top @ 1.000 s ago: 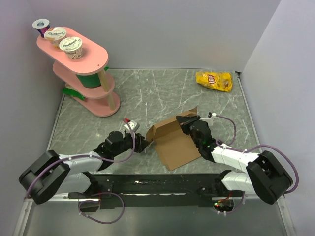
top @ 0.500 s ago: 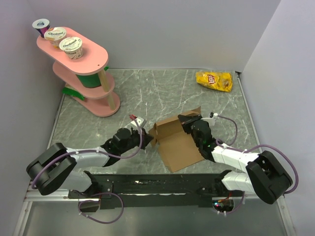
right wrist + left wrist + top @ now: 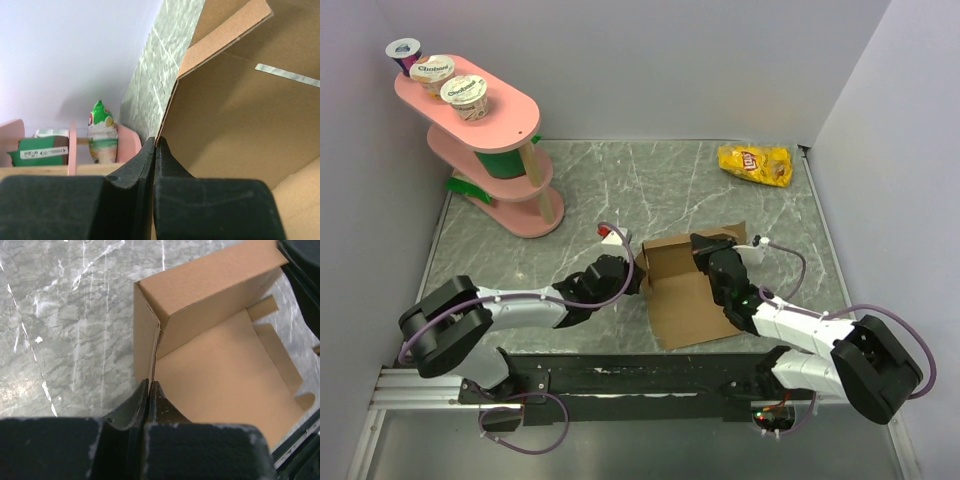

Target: Fold the paper box

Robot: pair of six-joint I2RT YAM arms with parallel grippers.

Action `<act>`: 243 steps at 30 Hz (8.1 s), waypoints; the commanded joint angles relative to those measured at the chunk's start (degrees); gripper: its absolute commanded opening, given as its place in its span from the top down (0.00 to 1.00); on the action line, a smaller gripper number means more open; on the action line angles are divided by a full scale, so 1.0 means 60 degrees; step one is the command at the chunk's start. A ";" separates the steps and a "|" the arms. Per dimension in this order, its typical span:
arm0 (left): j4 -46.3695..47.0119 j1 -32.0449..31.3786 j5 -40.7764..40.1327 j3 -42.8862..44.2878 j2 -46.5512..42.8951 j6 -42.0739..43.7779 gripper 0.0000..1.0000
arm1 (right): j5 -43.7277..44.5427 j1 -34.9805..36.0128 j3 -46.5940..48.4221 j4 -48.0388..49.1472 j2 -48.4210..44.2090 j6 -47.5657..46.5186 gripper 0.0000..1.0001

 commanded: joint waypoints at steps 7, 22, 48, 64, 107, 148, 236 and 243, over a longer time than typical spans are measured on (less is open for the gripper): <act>0.1111 0.0027 0.0579 0.0464 0.0646 0.0707 0.82 | 0.0196 0.0259 -0.0386 -0.0382 -0.0158 -0.0144 1.00; 0.2810 0.1635 0.3447 -0.2405 -0.2058 0.2260 0.04 | 0.0123 0.0054 -0.0372 -0.0837 -0.0552 -0.0247 1.00; 0.5446 0.3498 0.6937 -0.2144 0.0544 0.2598 0.37 | -0.0698 -0.0180 -0.0035 -0.0807 -0.0069 -0.0466 1.00; 0.6107 0.2957 0.7041 -0.1778 0.1510 0.2906 0.32 | -0.0947 -0.0180 0.0039 -0.0734 0.0151 -0.0423 1.00; 0.4731 0.1169 0.0186 -0.0151 0.2492 0.2745 0.30 | -0.1108 -0.0137 -0.0020 -0.0485 0.0415 -0.0320 1.00; 0.1522 0.0217 -0.1516 0.0582 0.2289 0.4561 0.99 | 0.0767 0.0669 0.0712 -0.2565 -0.1313 -0.1726 0.52; -0.1701 0.3821 0.5594 -0.0809 -0.1607 0.2716 0.98 | -0.0465 0.4257 0.2602 -0.5349 0.0283 -1.4177 0.96; -0.2065 0.3411 0.3132 -0.0885 -0.1830 0.2525 0.94 | 0.0502 0.5019 0.2397 -0.4631 0.0546 -1.4148 1.00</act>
